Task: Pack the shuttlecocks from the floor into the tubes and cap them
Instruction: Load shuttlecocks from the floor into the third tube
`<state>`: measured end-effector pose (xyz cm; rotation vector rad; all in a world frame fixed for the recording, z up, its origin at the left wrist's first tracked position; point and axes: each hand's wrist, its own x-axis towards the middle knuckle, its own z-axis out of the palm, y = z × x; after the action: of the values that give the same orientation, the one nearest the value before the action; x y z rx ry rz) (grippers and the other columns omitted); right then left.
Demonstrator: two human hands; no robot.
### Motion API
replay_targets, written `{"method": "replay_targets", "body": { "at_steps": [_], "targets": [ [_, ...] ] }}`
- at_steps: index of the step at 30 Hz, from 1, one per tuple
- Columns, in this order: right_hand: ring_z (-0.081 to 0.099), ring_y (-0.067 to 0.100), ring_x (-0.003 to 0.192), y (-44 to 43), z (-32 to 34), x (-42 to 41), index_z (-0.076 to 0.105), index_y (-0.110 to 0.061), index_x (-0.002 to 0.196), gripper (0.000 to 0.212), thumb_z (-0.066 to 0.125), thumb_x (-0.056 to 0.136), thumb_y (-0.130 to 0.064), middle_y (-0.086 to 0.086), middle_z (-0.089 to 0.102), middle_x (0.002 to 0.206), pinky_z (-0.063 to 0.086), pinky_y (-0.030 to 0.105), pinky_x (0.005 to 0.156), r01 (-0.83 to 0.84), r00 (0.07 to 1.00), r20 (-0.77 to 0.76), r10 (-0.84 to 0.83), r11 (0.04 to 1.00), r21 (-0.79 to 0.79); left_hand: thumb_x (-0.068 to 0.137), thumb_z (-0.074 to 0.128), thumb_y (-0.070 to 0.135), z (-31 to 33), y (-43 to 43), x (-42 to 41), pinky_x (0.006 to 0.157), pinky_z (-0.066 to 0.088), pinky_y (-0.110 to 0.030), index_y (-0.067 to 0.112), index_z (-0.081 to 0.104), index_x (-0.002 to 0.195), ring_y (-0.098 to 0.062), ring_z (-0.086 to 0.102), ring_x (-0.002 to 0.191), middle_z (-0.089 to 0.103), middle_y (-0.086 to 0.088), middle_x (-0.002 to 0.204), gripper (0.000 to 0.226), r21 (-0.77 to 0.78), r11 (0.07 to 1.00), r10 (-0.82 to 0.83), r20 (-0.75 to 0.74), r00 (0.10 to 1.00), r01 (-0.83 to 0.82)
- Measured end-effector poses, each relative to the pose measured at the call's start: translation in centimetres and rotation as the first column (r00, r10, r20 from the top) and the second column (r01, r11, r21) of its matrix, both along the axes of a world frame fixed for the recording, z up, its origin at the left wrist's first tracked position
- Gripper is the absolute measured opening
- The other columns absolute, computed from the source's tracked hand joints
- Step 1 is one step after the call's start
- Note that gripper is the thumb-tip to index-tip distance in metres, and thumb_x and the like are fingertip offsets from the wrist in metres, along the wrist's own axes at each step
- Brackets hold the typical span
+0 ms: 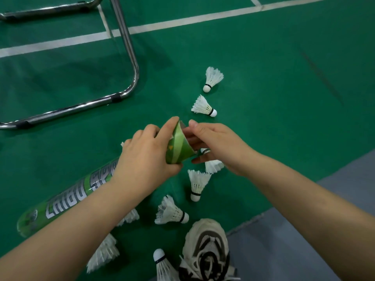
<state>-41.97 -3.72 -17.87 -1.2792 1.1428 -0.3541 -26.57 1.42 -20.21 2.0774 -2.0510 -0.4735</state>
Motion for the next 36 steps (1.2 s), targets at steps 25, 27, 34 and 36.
{"method": "replay_targets", "body": {
  "at_steps": [25,27,34,36],
  "targets": [
    [0.053,0.015,0.095,1.9,-12.3,-4.9,0.059,-0.025,0.116,0.026,0.046,0.094,-0.025,-0.002,0.056,0.104,0.050,0.034,0.089,0.456,0.883,-0.251,-0.396,0.851,0.260,0.070,0.066,0.054,-2.2,2.0,-1.8,0.085,0.042,-0.037,0.036,0.006,0.142,-0.022,0.046,0.104,0.046,-0.002,0.113,0.096,0.069,0.997,-0.049,0.076,0.996,0.044],
    [0.054,0.015,0.092,1.2,-12.4,-4.7,0.061,-0.021,0.115,0.024,0.049,0.094,-0.021,0.003,0.057,0.109,0.051,0.036,0.092,0.509,0.859,-0.227,-0.459,0.817,0.271,0.070,0.066,0.054,-2.3,1.9,-1.9,0.086,0.043,-0.038,0.036,0.006,0.142,-0.022,0.046,0.104,0.046,-0.002,0.113,0.096,0.072,0.996,-0.051,0.067,0.996,0.046],
    [0.058,0.014,0.078,-0.8,-10.8,-6.0,0.063,-0.028,0.086,0.017,0.058,0.089,-0.012,-0.002,0.067,0.092,0.049,0.030,0.073,0.561,0.810,-0.130,-0.572,0.820,-0.117,0.070,0.066,0.053,-2.8,1.6,-1.8,0.087,0.042,-0.038,0.036,0.006,0.143,-0.022,0.045,0.106,0.045,-0.002,0.115,0.096,0.084,0.996,-0.043,0.060,0.997,0.038],
    [0.060,0.013,0.078,-1.0,-10.5,-6.1,0.057,-0.030,0.084,0.020,0.058,0.089,-0.011,-0.006,0.066,0.088,0.049,0.028,0.073,0.556,0.815,-0.086,-0.574,0.814,-0.167,0.070,0.066,0.053,-2.9,1.6,-1.7,0.088,0.041,-0.038,0.036,0.006,0.143,-0.022,0.044,0.106,0.046,-0.002,0.115,0.096,0.091,0.995,-0.037,0.058,0.998,0.032]
  ]
}}
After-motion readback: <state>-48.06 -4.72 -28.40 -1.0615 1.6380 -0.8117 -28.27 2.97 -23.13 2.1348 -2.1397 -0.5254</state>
